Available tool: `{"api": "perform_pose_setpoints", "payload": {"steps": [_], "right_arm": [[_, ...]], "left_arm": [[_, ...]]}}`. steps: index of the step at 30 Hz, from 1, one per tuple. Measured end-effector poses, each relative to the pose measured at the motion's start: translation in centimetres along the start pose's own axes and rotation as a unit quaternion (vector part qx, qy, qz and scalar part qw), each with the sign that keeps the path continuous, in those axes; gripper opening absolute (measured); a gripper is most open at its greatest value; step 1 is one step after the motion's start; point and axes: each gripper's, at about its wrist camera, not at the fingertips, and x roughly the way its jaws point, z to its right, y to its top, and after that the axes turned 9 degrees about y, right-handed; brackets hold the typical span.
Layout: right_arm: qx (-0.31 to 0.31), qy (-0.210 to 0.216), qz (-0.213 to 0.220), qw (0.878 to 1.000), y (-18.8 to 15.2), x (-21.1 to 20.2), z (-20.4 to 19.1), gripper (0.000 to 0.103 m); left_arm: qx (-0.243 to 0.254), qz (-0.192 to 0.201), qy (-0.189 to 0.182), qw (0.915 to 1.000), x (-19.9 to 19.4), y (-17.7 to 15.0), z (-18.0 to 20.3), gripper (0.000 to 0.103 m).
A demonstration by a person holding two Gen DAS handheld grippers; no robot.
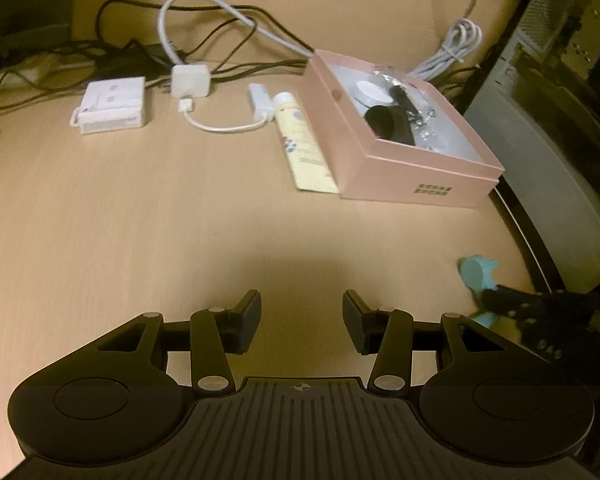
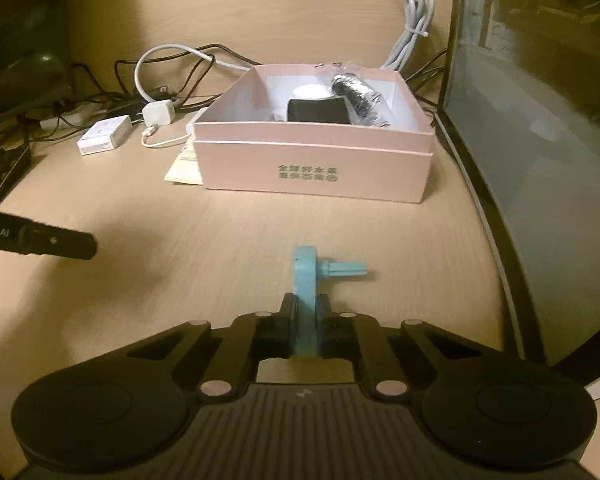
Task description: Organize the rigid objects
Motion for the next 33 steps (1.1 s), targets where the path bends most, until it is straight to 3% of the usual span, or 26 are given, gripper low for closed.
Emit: {"api": "perform_pose_setpoints", "payload": {"steps": [6,7,16,19,20,22,23,27,33], "right_arm": [[-0.033,0.004,0.007,0.999,1.7,-1.5,-0.2,0.009],[-0.036,0.006,0.011,0.999,2.2,-1.8,-0.3,0.002],[-0.072,0.037,0.111,0.991,9.8,-7.2,-1.2,0.000],[-0.073,0.056,0.095,0.991,11.1,-7.1,-0.3,0.003],[-0.076,0.057,0.083,0.992,10.8,-6.7,-0.1,0.007],[-0.077,0.051,0.052,0.994,9.4,-5.6,0.1,0.039],[-0.078,0.048,0.040,0.995,8.2,-5.1,0.1,0.044],[-0.041,0.040,-0.005,0.998,3.7,-2.8,0.4,0.045],[-0.034,0.012,-0.014,0.999,1.0,0.8,1.4,0.049]], "left_arm": [[-0.022,0.005,0.005,0.9997,-0.6,-0.2,-1.5,0.049],[-0.024,0.007,0.005,0.9997,-0.7,-0.2,-1.6,0.049],[-0.037,0.018,-0.002,0.9992,-1.6,-0.4,-2.4,0.049],[-0.046,0.025,0.000,0.9986,-2.2,-0.5,-3.0,0.049],[-0.050,0.027,0.001,0.9984,-2.4,-0.5,-3.1,0.049],[-0.053,0.030,-0.002,0.9981,-2.6,-0.4,-3.2,0.049],[-0.054,0.031,-0.004,0.9981,-2.7,-0.4,-3.2,0.049],[-0.039,0.025,-0.009,0.9989,-2.3,-0.2,-2.4,0.049],[0.006,0.009,-0.016,0.9998,-1.7,-0.2,-0.2,0.049]]}}
